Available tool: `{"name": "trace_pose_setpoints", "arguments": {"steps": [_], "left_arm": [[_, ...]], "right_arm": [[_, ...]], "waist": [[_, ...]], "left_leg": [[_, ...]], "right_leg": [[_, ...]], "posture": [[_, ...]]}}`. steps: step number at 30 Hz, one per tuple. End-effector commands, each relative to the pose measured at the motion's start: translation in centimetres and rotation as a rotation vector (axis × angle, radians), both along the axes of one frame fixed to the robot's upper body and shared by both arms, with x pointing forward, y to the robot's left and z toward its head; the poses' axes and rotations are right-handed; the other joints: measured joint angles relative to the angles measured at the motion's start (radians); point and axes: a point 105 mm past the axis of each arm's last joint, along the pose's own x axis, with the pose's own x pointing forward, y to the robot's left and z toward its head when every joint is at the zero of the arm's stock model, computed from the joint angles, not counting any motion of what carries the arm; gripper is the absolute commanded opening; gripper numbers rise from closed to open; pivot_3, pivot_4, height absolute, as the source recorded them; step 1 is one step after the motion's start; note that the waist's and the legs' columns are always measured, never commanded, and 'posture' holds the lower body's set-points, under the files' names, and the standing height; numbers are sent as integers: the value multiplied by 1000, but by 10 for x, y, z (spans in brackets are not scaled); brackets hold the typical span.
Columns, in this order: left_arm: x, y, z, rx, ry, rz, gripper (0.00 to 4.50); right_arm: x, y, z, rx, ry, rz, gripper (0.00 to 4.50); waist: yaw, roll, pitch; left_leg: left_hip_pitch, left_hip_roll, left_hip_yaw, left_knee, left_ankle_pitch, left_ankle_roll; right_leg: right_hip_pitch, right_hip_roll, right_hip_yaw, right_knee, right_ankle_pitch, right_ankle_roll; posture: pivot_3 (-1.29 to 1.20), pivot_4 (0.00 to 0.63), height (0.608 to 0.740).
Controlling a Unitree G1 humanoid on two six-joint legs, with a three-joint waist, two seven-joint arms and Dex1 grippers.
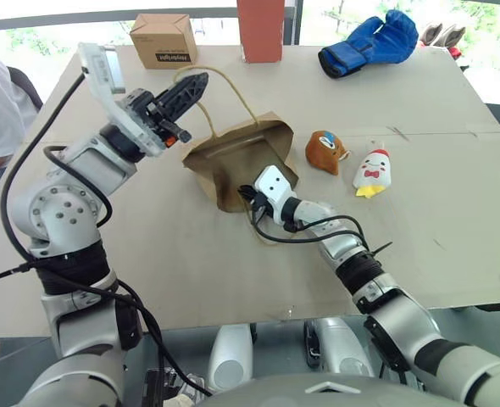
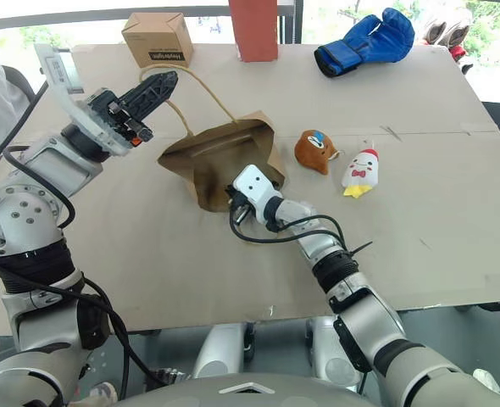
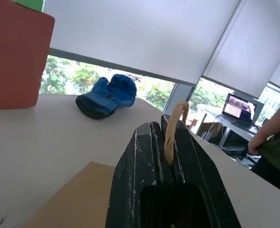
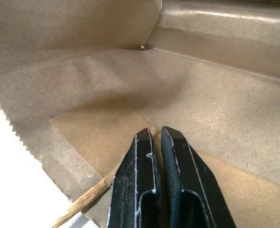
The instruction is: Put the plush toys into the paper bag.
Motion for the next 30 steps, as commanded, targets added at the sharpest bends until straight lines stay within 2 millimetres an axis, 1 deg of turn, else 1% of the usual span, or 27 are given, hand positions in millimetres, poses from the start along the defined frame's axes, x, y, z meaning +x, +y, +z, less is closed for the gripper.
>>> {"name": "trace_pose_setpoints", "arguments": {"steps": [1,2,3,5,6,7,8,10,11,12,14,15,16,17,18,19,20,21,23,25,26,27,29,30], "left_arm": [[-4,-7,4,45,-33,-11,0],[-3,-9,2,55,-27,-11,0],[-2,-10,0,72,-21,-4,0],[1,-12,-3,88,-17,3,0],[3,-14,-5,99,-13,5,0],[5,-15,-6,108,-8,9,0],[6,-16,-8,115,-4,13,0],[9,-17,-8,119,-2,24,0],[10,-17,-7,119,-2,33,0],[12,-17,-6,117,-2,43,0],[14,-18,-5,115,-3,51,0],[14,-19,-4,113,-5,49,0],[14,-21,-3,108,-6,46,0],[14,-23,-2,104,-10,40,0],[14,-25,-1,100,-12,37,0],[15,-26,0,93,-11,32,0],[15,-28,-1,89,-10,27,0],[16,-30,-1,89,-9,20,0],[17,-33,-2,92,-11,7,0],[17,-35,0,93,-14,1,0],[17,-36,0,93,-17,-1,0],[17,-36,1,94,-19,-2,0],[17,-36,2,94,-20,-3,0],[17,-35,2,94,-20,-1,0]], "right_arm": [[-11,-21,36,119,-2,56,302],[-17,-25,47,133,-15,94,586],[-20,-30,57,145,-30,94,891],[-26,-42,80,177,-61,77,1812],[-30,-50,94,195,-79,59,2277],[-35,-62,109,206,-99,39,2707],[-40,-70,119,209,-110,26,3192],[-50,-86,130,197,-101,4,4159],[-54,-93,134,191,-90,-6,4437],[-53,-106,138,146,-106,-76,4437],[-50,-124,142,88,-126,-193,4437],[-46,-139,143,81,-111,-275,4437],[-39,-158,139,63,-82,-380,4437],[-30,-182,131,26,-49,-517,4437],[-20,-202,117,3,16,-645,4437],[-10,-219,98,-54,88,-760,4437],[-3,-228,83,-110,130,-827,4437],[6,-231,69,-121,176,-863,4437],[21,-233,52,-139,221,-898,4437],[31,-239,37,-173,242,-944,4437],[33,-241,34,-170,245,-956,3931],[35,-242,33,-155,248,-959,3655],[36,-242,35,-135,241,-959,2802],[36,-242,38,-122,228,-954,2244]], "waist": [[6,0,0],[7,1,1],[7,0,1],[5,0,1],[3,1,1],[2,1,1],[2,1,1],[2,0,1],[3,1,1],[4,0,1],[5,1,1],[6,1,1],[6,0,1],[7,0,1],[10,0,0],[11,0,0],[11,0,0],[10,-1,0],[6,0,0],[-4,1,1],[-4,1,1],[-4,1,1],[0,1,1],[1,1,1]], "left_leg": [[-1,0,0,0,0,0],[-2,-1,-1,0,0,0],[-3,-1,-1,0,0,0],[-3,-1,0,0,0,0],[-3,-1,0,0,0,0],[-2,-1,-1,0,1,-1],[-2,-1,-1,0,1,-1],[-2,0,-2,-1,1,-1],[-2,0,-2,-2,1,-1],[-2,0,-2,-2,1,-1],[-2,-1,-1,-2,1,-1],[-2,-1,-1,-1,1,-1],[-2,-1,-1,-1,1,-1],[-2,-1,-1,-1,1,-1],[-2,-1,-1,-1,1,-1],[-2,-1,-1,-1,1,-1],[-2,-1,-1,-1,1,-1],[-2,-1,0,-1,1,-1],[-2,-1,1,-1,1,-1],[-2,-1,2,-1,1,-1],[-2,-1,2,-2,1,-1],[-2,-1,2,-2,1,-1],[-3,-1,1,-2,1,-1],[-3,-1,1,-2,1,-1]], "right_leg": [[0,0,-1,0,0,0],[-1,-1,-1,0,0,0],[-1,-1,-1,-1,0,0],[-1,-1,-1,-1,0,0],[-2,-1,-1,-1,0,0],[-2,-1,-1,0,0,0],[-2,0,-1,0,0,0],[-2,0,-2,0,0,0],[-2,0,-2,0,0,0],[-2,0,-2,0,0,0],[-2,-1,-2,-1,0,0],[-2,-1,-2,-1,0,0],[-2,-1,-1,-1,0,0],[-2,-1,-1,-1,0,0],[-2,-1,-1,-1,0,0],[-2,-1,-1,-1,0,0],[-2,-1,-1,-1,0,0],[-2,-1,0,-1,0,0],[-2,-1,1,-1,0,-1],[-3,-1,2,-1,0,0],[-3,0,2,-1,0,0],[-4,0,2,-1,0,0],[-3,0,2,-1,0,0],[-3,0,2,-1,0,0]], "posture": [[0,150,714],[0,150,714],[0,150,714],[0,150,714],[0,150,714],[0,150,714],[0,150,714],[0,150,714],[0,150,714],[0,150,714],[0,150,714],[0,150,714],[0,150,714],[0,150,714],[0,150,714],[0,150,714],[0,150,714],[0,150,714],[0,150,714],[0,150,714],[0,150,714],[0,150,714],[0,150,714],[0,150,714]]}}
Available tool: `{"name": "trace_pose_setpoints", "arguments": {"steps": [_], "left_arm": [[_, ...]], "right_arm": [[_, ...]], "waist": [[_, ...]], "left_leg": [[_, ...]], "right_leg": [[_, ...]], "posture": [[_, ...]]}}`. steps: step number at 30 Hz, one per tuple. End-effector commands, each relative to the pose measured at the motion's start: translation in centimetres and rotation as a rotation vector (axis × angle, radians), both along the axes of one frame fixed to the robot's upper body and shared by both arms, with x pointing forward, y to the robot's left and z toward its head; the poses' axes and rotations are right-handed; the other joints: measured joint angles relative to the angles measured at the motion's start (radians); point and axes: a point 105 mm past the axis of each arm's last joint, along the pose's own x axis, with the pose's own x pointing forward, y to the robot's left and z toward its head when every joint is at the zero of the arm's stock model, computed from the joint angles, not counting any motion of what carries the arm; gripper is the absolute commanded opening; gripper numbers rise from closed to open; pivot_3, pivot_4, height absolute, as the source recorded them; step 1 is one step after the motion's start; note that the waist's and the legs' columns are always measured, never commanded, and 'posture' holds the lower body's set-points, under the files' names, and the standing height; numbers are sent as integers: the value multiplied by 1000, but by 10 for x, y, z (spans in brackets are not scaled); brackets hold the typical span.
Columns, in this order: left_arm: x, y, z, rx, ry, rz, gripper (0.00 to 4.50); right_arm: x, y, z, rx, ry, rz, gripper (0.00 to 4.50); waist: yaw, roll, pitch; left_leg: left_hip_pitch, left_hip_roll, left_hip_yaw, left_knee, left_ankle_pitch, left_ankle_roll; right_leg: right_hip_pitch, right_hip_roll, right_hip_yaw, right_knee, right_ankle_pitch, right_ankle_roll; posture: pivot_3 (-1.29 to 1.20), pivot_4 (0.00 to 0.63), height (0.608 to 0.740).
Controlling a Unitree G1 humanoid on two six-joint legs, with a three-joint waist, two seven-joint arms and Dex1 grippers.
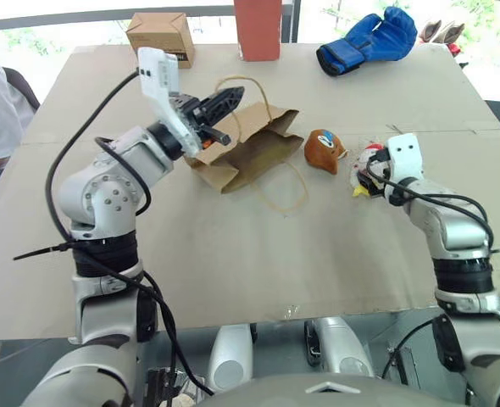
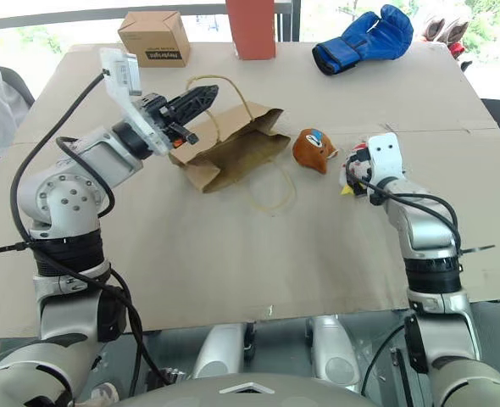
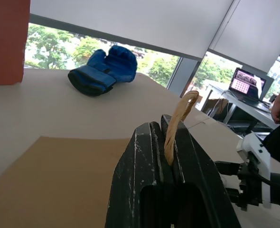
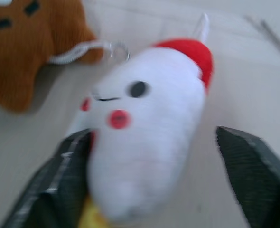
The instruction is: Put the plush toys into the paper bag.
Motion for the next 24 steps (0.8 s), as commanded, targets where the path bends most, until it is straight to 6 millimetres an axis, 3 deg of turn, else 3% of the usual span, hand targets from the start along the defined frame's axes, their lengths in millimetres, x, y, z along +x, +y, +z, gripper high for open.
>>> {"name": "trace_pose_setpoints", "arguments": {"steps": [1,6,10,14,16,19,24], "left_arm": [[-4,3,15,-3,-60,4,0],[-8,1,14,-19,-51,-20,0],[-8,0,14,-27,-41,-38,0],[-8,-3,12,-21,-37,-62,0],[-10,-6,12,-16,-38,-88,0],[-18,-13,16,-33,-46,-150,0],[-41,-17,21,-57,-54,-261,0]], "right_arm": [[-2,-12,10,-7,-67,-28,1798],[-39,17,54,81,-276,271,22],[-96,52,83,302,-260,611,22],[-130,77,100,361,-215,845,22],[-135,90,108,375,-202,921,22],[-127,117,110,355,-166,996,22],[-92,151,77,286,-16,1022,22]], "waist": [[3,0,0],[10,1,0],[0,2,1],[-2,1,1],[-2,1,1],[-3,1,1],[-2,1,1]], "left_leg": [[0,0,0,0,0,0],[-1,0,0,0,0,0],[0,0,-1,0,0,0],[0,1,-2,0,0,0],[1,1,-2,0,0,0],[0,0,-2,1,0,0],[0,0,-2,0,0,0]], "right_leg": [[0,0,0,0,0,0],[0,-1,0,-1,0,0],[0,0,0,0,0,0],[1,0,-1,0,0,0],[1,0,-1,0,0,0],[1,0,-1,0,0,-1],[0,0,-1,-1,0,-1]], "posture": [[0,150,714],[0,150,714],[0,150,714],[0,150,714],[0,150,714],[0,150,714],[0,150,714]]}}
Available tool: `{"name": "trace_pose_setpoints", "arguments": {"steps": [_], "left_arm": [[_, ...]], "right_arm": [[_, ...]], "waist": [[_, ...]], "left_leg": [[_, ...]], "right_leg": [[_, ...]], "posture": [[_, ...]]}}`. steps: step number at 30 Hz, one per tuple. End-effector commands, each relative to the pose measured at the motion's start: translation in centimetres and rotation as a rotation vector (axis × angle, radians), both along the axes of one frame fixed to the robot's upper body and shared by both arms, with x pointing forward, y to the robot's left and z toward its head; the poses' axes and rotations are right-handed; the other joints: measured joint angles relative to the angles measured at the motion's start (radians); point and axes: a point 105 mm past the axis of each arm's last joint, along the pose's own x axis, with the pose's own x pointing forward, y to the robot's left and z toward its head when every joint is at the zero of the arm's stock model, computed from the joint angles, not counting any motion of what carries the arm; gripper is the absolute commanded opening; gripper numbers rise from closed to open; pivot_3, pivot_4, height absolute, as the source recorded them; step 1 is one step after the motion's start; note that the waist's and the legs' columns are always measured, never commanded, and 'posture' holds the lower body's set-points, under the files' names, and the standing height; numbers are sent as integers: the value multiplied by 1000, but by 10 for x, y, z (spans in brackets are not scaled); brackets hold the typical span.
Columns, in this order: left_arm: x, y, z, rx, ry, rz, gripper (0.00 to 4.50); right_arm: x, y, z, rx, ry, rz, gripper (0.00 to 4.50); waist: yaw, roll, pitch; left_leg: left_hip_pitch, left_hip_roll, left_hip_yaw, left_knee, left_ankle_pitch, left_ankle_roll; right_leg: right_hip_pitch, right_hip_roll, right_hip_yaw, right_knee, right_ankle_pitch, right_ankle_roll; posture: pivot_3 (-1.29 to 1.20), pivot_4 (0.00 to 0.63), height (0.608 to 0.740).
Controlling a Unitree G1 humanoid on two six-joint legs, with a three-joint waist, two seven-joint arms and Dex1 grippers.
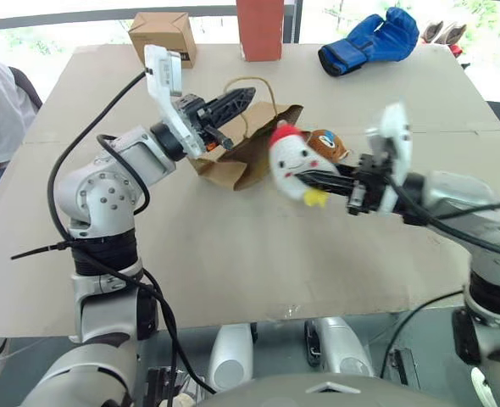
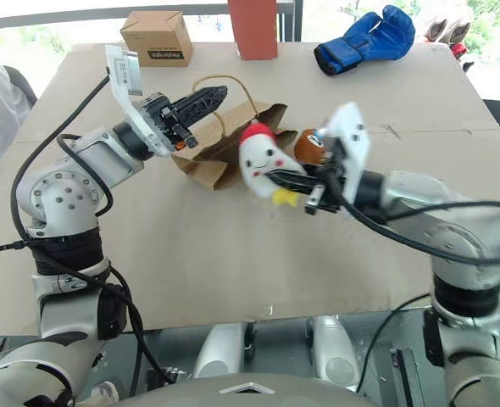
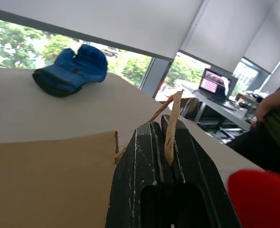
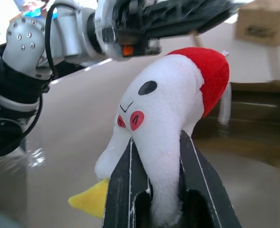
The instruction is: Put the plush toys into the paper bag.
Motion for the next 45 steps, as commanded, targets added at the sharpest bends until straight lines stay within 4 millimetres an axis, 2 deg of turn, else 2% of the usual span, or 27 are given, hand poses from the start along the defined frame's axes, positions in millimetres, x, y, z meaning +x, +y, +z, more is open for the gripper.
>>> {"name": "trace_pose_setpoints", "arguments": {"steps": [1,6,9,12,14,17,21,24,28,30,32,35,38,39,41,42,44,45], "left_arm": [[-26,-1,16,-6,-69,-91,0],[-44,-5,12,11,-59,-178,0],[-49,-5,6,16,-43,-172,0],[-49,-2,-1,20,-32,-136,0],[-47,3,-4,23,-27,-96,0],[-37,17,-12,52,-11,22,0],[-26,36,-17,65,-5,149,0],[-25,42,-16,57,-11,184,0],[-21,49,-14,48,-22,237,0],[-17,54,-9,32,-36,266,0],[-16,55,-3,19,-47,270,0],[-16,52,-2,24,-53,254,0],[-17,47,1,26,-63,231,0],[-18,45,2,26,-66,223,0],[-21,43,2,36,-72,209,0],[-23,43,1,43,-73,204,0],[-25,45,0,50,-71,201,0],[-25,45,0,52,-70,197,0]], "right_arm": [[23,15,-24,-92,32,12,22],[60,39,-32,-118,26,1,22],[69,60,-31,-110,32,52,22],[71,69,-39,-119,23,83,1022],[71,68,-43,-129,6,82,2122],[60,62,-41,-138,-36,90,3438],[45,39,-22,-109,-68,84,3438],[37,21,-10,-106,-103,55,3438],[39,-7,9,-73,-147,-40,3438],[62,-27,8,-111,-173,-185,3438],[95,-38,-9,-216,-181,-325,3438],[129,-39,-40,-327,-152,-422,3438],[154,-41,-66,-416,-142,-497,3438],[160,-43,-72,-432,-144,-518,2943],[166,-43,-75,-443,-174,-526,2249],[166,-41,-69,-410,-192,-513,1761],[159,-37,-56,-377,-286,-453,1266],[148,-31,-45,-330,-366,-380,1026]], "waist": [[1,0,0],[0,0,0],[-1,0,1],[3,0,1],[7,0,1],[9,0,1],[5,1,1],[6,0,1],[6,0,1],[5,0,1],[4,0,1],[-4,0,0],[-4,0,1],[-3,0,1],[0,0,1],[1,0,1],[2,0,1],[3,0,1]], "left_leg": [[0,0,0,0,0,0],[-1,0,0,0,0,0],[0,0,0,0,0,0],[0,0,0,-1,0,0],[-1,0,-1,-1,0,0],[-1,0,0,-1,0,0],[-1,0,0,-1,0,0],[0,0,0,-1,0,0],[0,0,0,-1,0,0],[0,0,0,-1,0,0],[0,0,0,-1,0,0],[1,0,2,0,0,0],[0,0,2,-1,0,0],[0,0,1,-2,0,0],[-1,0,2,-3,0,0],[-1,-1,1,-3,0,0],[-1,-1,1,-3,0,0],[-1,-1,1,-3,0,0]], "right_leg": [[0,0,0,0,0,0],[-1,0,-1,0,0,0],[-1,0,-1,0,0,0],[-1,0,-1,0,0,0],[-1,0,-2,0,0,0],[-1,-1,-1,0,0,0],[-1,-1,-1,0,0,0],[-1,-1,-2,0,0,0],[-1,-1,-1,0,0,0],[-1,-1,-1,0,0,0],[-1,-1,-1,0,0,-1],[-1,-1,1,0,-1,-3],[-2,0,2,0,0,0],[-2,1,2,0,0,0],[-3,0,2,-1,0,0],[-3,0,2,-1,0,0],[-3,0,1,-1,0,0],[-3,0,1,-1,0,0]], "posture": [[0,150,714],[0,150,714],[0,150,714],[0,150,714],[0,150,714],[0,150,714],[0,150,714],[0,150,714],[0,150,714],[0,150,714],[0,150,714],[0,150,714],[0,150,714],[0,150,714],[0,150,714],[0,150,714],[0,150,714],[0,150,714]]}}
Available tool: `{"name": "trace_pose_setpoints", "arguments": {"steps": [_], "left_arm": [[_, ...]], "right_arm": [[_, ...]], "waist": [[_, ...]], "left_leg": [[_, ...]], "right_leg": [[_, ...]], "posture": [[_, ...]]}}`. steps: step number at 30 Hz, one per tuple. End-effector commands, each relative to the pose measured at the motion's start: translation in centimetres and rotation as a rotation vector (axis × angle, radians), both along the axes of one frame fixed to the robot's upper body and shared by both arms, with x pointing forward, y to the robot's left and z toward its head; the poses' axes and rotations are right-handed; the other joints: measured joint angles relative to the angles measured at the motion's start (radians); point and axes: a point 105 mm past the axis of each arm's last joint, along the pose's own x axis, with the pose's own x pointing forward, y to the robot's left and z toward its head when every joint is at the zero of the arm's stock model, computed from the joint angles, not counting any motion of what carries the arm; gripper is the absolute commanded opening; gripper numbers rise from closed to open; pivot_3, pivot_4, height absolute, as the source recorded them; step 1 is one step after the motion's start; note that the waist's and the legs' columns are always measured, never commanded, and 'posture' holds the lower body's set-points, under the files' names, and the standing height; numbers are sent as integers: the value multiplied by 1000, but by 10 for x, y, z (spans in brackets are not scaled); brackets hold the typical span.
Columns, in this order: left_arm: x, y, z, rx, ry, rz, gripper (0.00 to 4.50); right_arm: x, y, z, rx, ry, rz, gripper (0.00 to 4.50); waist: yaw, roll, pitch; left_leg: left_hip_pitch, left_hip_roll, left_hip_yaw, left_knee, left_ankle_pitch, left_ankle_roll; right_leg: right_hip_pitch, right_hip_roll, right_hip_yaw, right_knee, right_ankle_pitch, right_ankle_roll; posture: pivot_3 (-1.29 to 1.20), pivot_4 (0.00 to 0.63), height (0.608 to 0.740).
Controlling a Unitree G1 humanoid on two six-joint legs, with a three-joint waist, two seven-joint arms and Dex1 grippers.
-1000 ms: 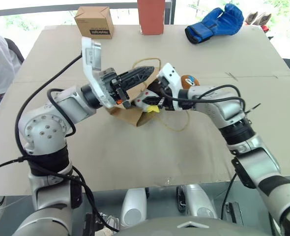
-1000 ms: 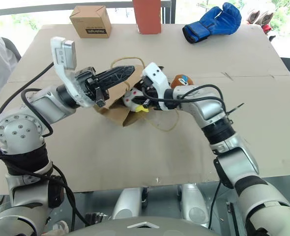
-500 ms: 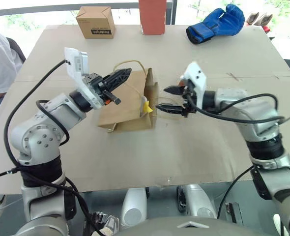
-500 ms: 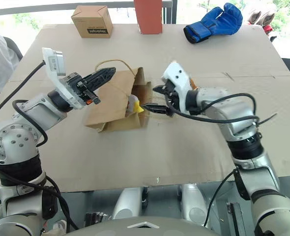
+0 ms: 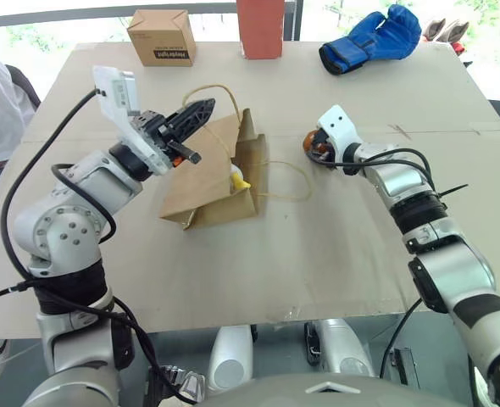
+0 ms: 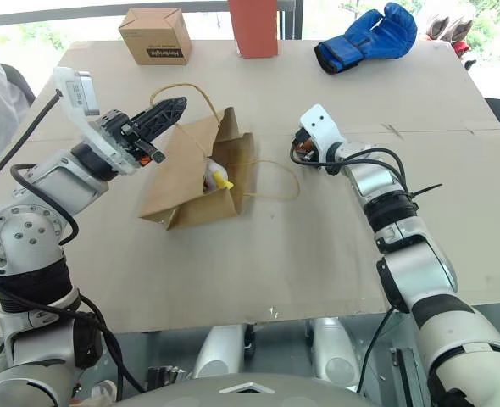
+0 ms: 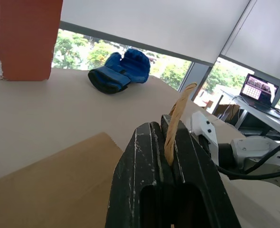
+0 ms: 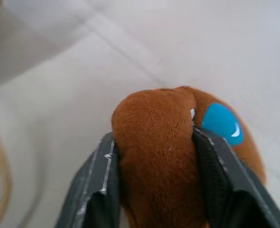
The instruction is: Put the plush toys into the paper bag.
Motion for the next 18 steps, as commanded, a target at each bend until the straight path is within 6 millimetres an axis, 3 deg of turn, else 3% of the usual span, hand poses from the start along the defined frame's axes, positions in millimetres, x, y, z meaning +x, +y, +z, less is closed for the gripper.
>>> {"name": "trace_pose_setpoints", "arguments": {"steps": [1,3,5,8,10,13,18], "left_arm": [[-12,-4,13,16,-58,-48,0],[-13,-5,13,17,-58,-66,0],[-14,-8,15,14,-59,-90,0],[-13,-12,18,4,-63,-126,0],[-12,-19,18,4,-58,-173,0],[-12,-36,21,-8,-63,-266,0],[-15,-46,26,-16,-76,-328,0]], "right_arm": [[-27,14,36,68,-209,237,435],[-48,22,52,112,-271,340,111],[-73,33,63,88,-325,454,111],[-98,49,67,38,-371,571,111],[-113,74,64,-13,-413,670,111],[-123,119,41,-122,-454,827,111],[-123,160,34,-135,-510,937,111]], "waist": [[1,0,0],[0,0,0],[-3,1,1],[-5,1,1],[-4,1,1],[-5,1,1],[-1,1,1]], "left_leg": [[0,0,0,0,0,0],[0,0,0,0,0,0],[0,0,0,0,0,0],[1,1,0,0,0,0],[2,1,-1,0,0,0],[3,1,-1,0,0,0],[1,1,-1,1,0,-1]], "right_leg": [[0,0,0,0,0,0],[0,0,0,0,0,0],[0,0,0,1,0,0],[0,1,0,1,0,0],[0,1,0,1,0,0],[1,2,-1,1,0,0],[1,1,0,1,0,0]], "posture": [[0,150,714],[0,150,714],[0,150,714],[0,150,714],[0,150,714],[0,150,714],[0,150,714]]}}
